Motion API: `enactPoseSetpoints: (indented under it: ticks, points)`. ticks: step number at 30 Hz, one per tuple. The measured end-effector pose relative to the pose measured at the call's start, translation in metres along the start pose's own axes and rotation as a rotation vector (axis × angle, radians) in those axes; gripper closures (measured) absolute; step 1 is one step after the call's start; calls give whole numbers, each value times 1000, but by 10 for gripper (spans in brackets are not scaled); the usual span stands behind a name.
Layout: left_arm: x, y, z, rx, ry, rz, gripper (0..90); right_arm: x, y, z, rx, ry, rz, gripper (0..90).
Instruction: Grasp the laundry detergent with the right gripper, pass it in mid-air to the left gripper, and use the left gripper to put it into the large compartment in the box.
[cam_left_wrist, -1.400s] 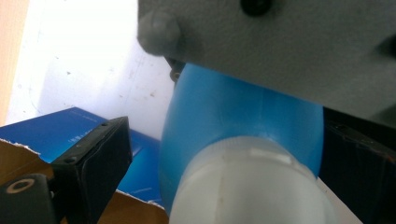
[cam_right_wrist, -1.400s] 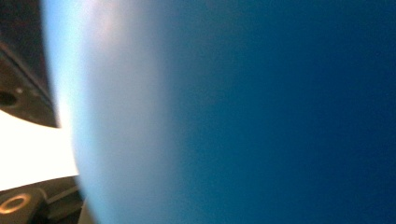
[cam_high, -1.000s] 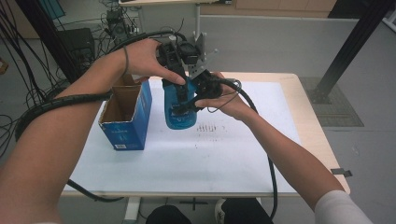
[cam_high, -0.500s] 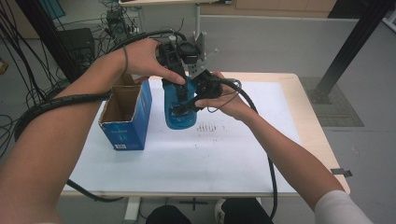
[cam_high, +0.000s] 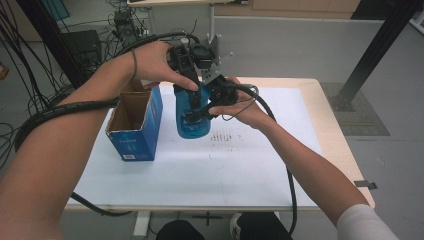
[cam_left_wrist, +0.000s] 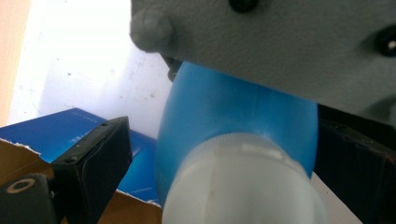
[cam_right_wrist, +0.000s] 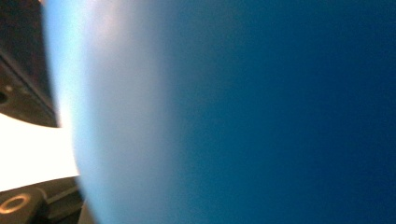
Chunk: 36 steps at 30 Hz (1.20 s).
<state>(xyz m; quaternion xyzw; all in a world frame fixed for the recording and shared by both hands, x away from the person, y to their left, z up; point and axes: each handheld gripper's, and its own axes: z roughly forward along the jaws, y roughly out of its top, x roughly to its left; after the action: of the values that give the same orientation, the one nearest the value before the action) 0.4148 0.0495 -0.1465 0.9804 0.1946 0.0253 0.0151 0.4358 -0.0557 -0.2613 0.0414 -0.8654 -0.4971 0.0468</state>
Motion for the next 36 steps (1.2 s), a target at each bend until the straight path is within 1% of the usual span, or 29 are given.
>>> enactPoseSetpoints:
  ticks: [4, 8, 13, 14, 20, 22, 23, 25, 26, 27, 28, 30, 31, 32, 36]
  points:
    - [0, 0, 0, -4, 2, -4, 77, 0, 0, 0, -1, 0, -1, 433]
    - [-1, 1, -1, 3, 3, -1, 81, 0, 0, -1, -1, 2, 1, 433]
    - [-1, 1, 0, -4, 3, 1, 90, 1, 0, -2, 0, 0, -1, 433]
    - [-1, 1, 0, 5, 4, 8, 98, 1, 0, -2, 4, 0, 8, 434]
    - [-2, 1, 2, 12, 6, 8, 114, 2, 0, -2, 4, 9, 6, 433]
    - [-1, 2, 1, 12, 7, 15, 136, 2, 0, -1, 4, 6, 0, 433]
    - [-2, 2, 1, 22, 3, 18, 139, 1, 0, 0, 1, 6, -12, 433]
    - [-2, 2, 1, 24, 2, 20, 168, 2, 0, 0, 2, 10, -13, 433]
    - [-2, 2, 1, 25, -1, 19, 170, 3, 1, -1, -2, 24, 0, 434]
    - [-2, 2, 1, 25, -1, 19, 177, 3, 1, -1, -2, 24, 0, 434]
    - [-2, 3, 2, 22, -1, 25, 188, 2, 0, -1, 1, 12, -14, 433]
    - [-2, 3, 3, 21, -7, 21, 202, 2, 0, -1, 1, 11, -14, 434]
    - [-2, 3, 4, 31, -7, 29, 211, 2, 1, -1, 0, 12, -15, 433]
    - [-2, 3, 4, 31, -7, 29, 222, 3, 0, -2, 6, 15, -6, 433]
    - [-1, 4, 4, 37, -16, 36, 252, 4, 0, -2, 11, 18, -12, 433]
